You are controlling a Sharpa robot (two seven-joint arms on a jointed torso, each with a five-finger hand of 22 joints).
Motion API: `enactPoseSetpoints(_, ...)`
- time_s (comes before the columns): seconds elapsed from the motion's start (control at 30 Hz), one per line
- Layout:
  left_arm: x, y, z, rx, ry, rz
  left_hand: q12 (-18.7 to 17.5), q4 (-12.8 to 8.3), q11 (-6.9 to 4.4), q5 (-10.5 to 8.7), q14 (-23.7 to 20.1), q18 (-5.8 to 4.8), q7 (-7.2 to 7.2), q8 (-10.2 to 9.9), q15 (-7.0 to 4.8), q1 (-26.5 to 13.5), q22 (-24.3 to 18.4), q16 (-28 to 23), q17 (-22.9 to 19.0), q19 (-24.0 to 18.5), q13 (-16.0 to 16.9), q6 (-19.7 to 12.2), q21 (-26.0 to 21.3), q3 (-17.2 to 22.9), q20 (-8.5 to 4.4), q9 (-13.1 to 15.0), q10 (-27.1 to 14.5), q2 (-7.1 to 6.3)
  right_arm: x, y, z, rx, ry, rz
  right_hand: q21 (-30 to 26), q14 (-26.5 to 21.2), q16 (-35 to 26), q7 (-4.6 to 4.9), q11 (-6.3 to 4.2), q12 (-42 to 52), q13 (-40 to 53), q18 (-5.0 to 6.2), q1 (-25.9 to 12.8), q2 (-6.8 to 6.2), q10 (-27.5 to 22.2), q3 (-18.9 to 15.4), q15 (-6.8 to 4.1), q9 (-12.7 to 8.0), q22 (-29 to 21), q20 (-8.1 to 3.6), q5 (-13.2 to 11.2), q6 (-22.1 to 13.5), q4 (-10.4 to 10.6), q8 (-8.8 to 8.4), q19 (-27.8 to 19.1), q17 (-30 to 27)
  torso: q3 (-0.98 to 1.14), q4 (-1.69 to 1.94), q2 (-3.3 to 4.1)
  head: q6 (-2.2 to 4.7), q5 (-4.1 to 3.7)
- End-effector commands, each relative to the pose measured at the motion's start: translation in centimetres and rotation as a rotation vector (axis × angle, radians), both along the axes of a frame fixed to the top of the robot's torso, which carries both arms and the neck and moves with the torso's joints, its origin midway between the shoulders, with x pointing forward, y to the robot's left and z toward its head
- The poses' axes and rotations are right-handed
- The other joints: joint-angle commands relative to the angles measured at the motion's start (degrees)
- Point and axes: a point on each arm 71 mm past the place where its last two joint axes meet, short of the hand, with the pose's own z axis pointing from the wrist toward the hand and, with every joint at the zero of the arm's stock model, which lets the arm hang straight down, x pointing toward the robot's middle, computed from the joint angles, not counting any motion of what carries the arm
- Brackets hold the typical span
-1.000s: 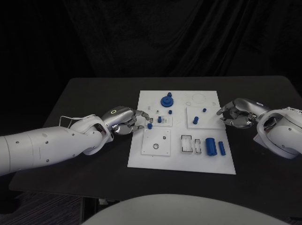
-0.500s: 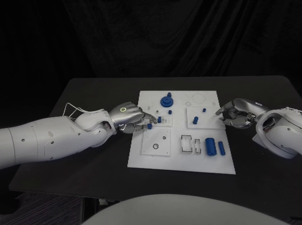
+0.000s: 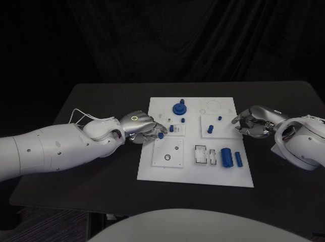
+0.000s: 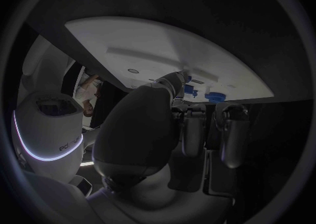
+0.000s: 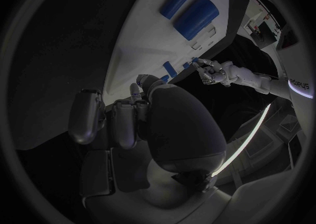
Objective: Assemble the parts on the task board
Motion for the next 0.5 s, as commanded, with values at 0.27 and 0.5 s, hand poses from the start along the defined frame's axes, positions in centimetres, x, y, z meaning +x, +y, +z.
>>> enactPoseSetpoints(0.27,0.34,-0.58,-0.33,0.038,0.032,0.010,0.2,-1.0,-0.16,0.74,5.9,-0.75,-0.80,-0.2,-0.53,-0.9,15.0,0.4,15.1,5.9,15.1,2.9,0.2,0.9,-0.40,-0.5,5.7,-0.55,-0.07,0.10,-0.10,-0.002,0.003,0.000,-0.1,3.8,-0.1,0.08,0.06,-0.3,4.9,-0.05,-0.5,-0.02,-0.3,0.4,0.31,-0.1,9.8,0.13,0.3,0.3,0.0,-0.10,-0.1,7.2,-0.01,0.11,-0.10,-0.01,-0.04)
enactPoseSetpoints(0.5,0.43,-0.84,-0.32,0.031,0.023,0.004,0.2,-1.4,-0.23,-0.63,5.9,-0.71,-0.73,0.0,-0.61,-1.8,14.9,0.4,15.1,5.8,15.1,6.4,0.1,1.8,-0.52,-1.0,5.7,-0.47,-0.08,0.10,-0.08,-0.001,0.001,0.000,-0.1,3.8,-0.2,0.09,0.06,-0.3,5.0,-0.04,-0.6,-0.01,-0.2,0.4,0.31,-0.1,9.8,0.13,0.2,0.4,0.0,-0.08,-0.1,7.1,0.02,0.10,-0.11,-0.01,0.01)
